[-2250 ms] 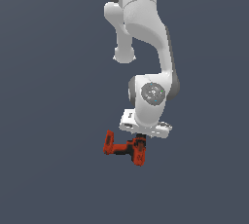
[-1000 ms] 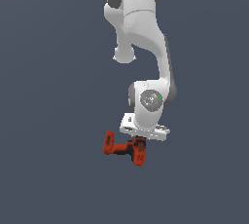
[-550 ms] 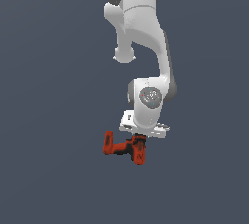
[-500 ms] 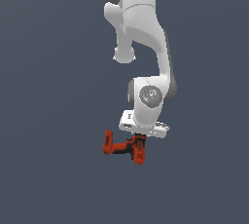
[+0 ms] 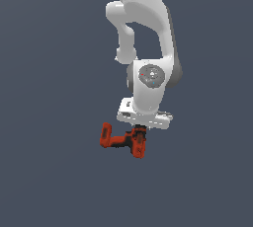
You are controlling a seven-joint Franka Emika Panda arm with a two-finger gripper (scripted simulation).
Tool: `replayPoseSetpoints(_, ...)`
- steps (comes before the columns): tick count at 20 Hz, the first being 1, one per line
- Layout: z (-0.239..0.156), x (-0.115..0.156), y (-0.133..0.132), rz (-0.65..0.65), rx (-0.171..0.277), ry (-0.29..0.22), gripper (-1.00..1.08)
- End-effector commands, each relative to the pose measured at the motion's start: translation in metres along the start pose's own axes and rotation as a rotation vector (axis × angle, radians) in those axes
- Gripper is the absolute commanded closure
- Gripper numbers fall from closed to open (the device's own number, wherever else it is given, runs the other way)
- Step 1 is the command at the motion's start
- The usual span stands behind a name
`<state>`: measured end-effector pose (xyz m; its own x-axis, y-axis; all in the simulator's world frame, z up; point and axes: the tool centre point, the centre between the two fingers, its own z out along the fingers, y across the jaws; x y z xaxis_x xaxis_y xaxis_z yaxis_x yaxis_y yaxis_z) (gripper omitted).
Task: Pick up the object and move it to a goal position.
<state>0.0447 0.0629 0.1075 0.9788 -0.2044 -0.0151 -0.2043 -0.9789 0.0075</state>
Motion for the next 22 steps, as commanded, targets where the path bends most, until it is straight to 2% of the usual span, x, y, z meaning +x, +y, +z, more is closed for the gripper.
replayPoseSetpoints(1, -0.03, -0.003, 0.006, 0.0, 0.003, 0.01, 1.08)
replayPoseSetpoints(22, -0.272, -0.051, 0.063, 0.0, 0.004, 0.01, 1.08)
